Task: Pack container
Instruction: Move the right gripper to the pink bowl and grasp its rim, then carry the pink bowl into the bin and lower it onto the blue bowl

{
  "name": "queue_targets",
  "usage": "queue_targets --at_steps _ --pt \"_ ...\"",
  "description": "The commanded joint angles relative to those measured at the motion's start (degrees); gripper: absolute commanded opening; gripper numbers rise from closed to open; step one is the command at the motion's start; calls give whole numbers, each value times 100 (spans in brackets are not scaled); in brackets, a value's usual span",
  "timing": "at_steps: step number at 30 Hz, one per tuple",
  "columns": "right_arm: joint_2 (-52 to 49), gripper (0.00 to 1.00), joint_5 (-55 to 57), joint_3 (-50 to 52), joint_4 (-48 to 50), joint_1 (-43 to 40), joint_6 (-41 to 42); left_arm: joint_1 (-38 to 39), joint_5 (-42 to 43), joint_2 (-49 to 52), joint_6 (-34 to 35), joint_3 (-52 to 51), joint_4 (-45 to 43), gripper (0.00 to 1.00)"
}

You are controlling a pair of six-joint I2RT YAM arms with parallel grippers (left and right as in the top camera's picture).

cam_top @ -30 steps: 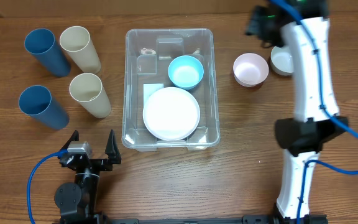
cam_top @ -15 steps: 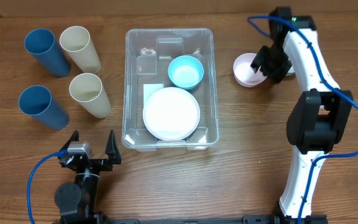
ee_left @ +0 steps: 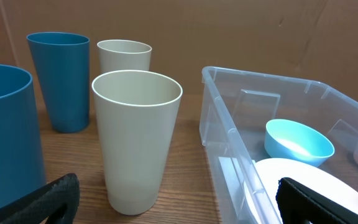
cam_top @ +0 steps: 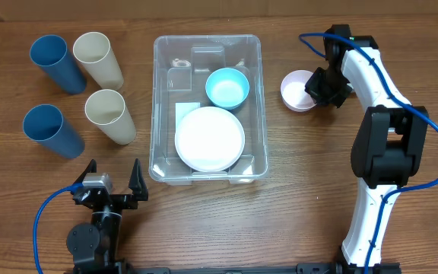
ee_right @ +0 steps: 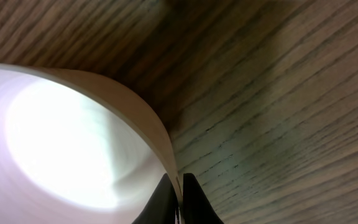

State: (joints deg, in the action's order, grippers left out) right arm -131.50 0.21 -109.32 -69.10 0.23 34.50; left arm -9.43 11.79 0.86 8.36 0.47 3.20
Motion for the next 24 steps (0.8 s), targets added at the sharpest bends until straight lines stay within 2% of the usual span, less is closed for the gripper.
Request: queue_targets --at_steps 1,9,14,18,24 --pt "166 4 131 -437 -153 -76 -42 -31 9 -55 -109 -20 -2 100" --pt "306 4 367 -3320 -1585 -153 -343 -31 9 -55 -109 -20 -2 100" --pt "317 4 96 -4771 -2350 387 -850 -31 9 -55 -109 -20 -2 100" --pt "315 4 245 -4935 -2413 1252 -1056 -31 9 -55 -109 -20 -2 100" --pt "249 4 1237 -4717 -1945 2505 -1025 -31 7 -55 -109 -20 -2 100"
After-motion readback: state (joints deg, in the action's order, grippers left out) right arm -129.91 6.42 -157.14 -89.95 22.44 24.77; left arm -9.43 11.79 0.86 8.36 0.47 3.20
